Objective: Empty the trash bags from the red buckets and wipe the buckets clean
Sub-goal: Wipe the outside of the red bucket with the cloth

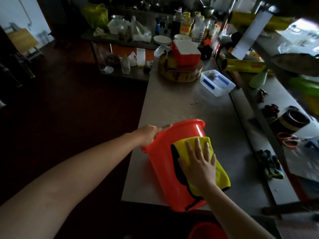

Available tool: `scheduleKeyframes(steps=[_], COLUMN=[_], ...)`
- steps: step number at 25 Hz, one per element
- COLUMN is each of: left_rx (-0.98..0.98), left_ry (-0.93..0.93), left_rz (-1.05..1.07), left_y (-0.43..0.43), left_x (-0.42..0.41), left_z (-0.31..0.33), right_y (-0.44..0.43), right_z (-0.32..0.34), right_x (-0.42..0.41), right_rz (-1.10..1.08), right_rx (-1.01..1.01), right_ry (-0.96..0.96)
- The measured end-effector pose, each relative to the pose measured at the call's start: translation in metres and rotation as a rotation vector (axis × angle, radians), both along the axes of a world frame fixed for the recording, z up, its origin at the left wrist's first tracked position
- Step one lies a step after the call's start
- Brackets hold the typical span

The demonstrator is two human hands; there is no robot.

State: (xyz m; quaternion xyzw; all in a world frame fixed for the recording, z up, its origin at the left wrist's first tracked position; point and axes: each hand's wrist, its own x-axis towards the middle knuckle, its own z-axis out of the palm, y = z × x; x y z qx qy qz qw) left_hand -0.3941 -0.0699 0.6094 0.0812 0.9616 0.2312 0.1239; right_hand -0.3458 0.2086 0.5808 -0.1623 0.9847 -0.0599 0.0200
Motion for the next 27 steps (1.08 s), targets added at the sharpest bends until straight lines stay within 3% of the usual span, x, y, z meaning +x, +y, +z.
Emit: scheduleKeyframes(steps=[4,7,10,13,15,18,22,25,27], left_rx=[0.026,0.092,0.115,0.117,0.092,0.066,0.046,0.043,0.052], left_ry=[0.032,0.015,0.044,0.004,0.014,0.045,-0.012,0.010,0.019], left_rz=[-0.003,0.019,0.002,0.041,0.062,0.077,0.079,0.079,0.079], left_y=[-0.005,-0.008,-0.012,-0.010,-0.005,0.000,0.004,0.009,0.011], left_x=[0.006,0.012,0.015,0.025,0.027,0.023,0.023,0.023,0.024], left_z=[-0.004,-0.008,-0.010,-0.006,-0.003,0.000,0.006,0.010,0.010], right_y=[-0.036,-0.043,-0.030,-0.002,0.009,-0.003,-0.036,-0.043,-0.035], right_z=[-0.014,-0.001,0.015,0.020,0.019,0.015,-0.014,-0.035,-0.025], right_x=[0.011,-0.011,-0.054,-0.091,-0.092,-0.060,0.012,0.030,0.024], right_rz=[0.329,0.411,0.190,-0.123,-0.200,-0.135,0.270,0.442,0.432], right_rx=[0.177,0.208,0.016,-0.282,-0.382,-0.210,0.077,0.264,0.218], right_ry=[0.157,0.169,0.035,-0.253,-0.347,-0.167,0.183,0.228,0.205])
